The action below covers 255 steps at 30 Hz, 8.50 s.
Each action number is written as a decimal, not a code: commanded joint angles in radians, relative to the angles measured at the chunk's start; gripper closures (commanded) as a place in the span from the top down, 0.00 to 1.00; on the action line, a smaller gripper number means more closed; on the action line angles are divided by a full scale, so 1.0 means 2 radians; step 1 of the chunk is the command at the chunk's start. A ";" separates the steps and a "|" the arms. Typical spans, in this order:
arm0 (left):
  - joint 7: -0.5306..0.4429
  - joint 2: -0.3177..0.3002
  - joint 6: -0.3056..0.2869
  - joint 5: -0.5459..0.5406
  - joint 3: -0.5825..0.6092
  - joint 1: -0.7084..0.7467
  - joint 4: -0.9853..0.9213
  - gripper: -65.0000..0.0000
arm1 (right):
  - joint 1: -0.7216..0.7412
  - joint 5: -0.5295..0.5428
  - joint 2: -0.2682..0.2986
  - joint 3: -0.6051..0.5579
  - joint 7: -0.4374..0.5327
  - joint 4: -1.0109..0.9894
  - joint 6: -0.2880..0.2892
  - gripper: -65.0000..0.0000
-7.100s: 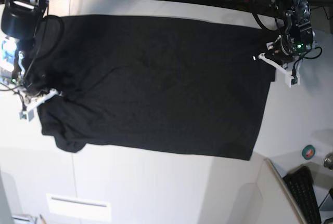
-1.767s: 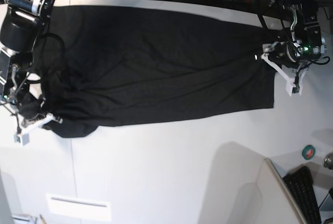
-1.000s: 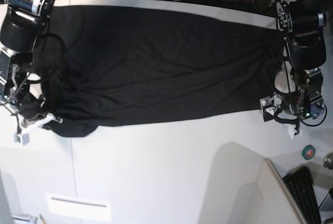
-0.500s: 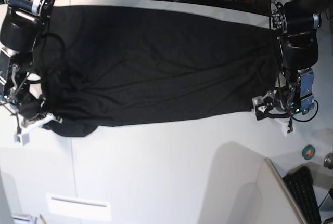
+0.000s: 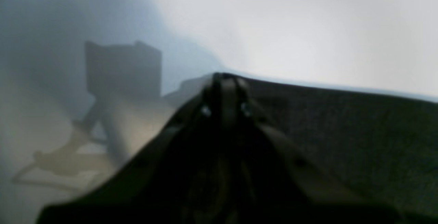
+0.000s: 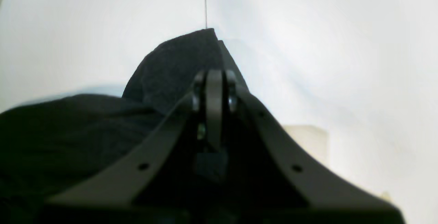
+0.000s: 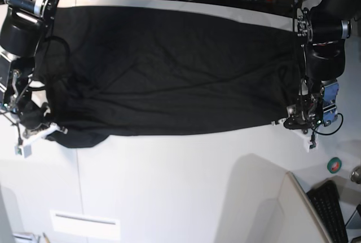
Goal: Layout the t-shirt on the table in an organized manner, then fold the t-shirt properly
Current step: 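Fold the shirt hem over toward the collar with both grippers, then release the folded hem and raise both grippers, then lower both grippers onto the folded shirt ends, then grasp the strip end with the left gripper and push it inward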
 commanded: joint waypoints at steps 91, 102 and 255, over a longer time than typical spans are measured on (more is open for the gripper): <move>0.213 0.009 -0.002 -0.001 -0.065 0.294 0.549 0.00 | -0.307 0.010 -0.010 0.055 -0.110 0.362 0.004 0.00; 0.243 -0.016 -0.002 -0.001 -0.064 0.312 0.549 0.00 | -0.329 0.008 -0.010 0.055 -0.119 0.340 0.004 0.00; 0.179 0.147 -0.151 -0.001 0.006 0.326 0.581 0.00 | -0.207 0.009 0.003 0.022 0.029 0.244 -0.063 0.00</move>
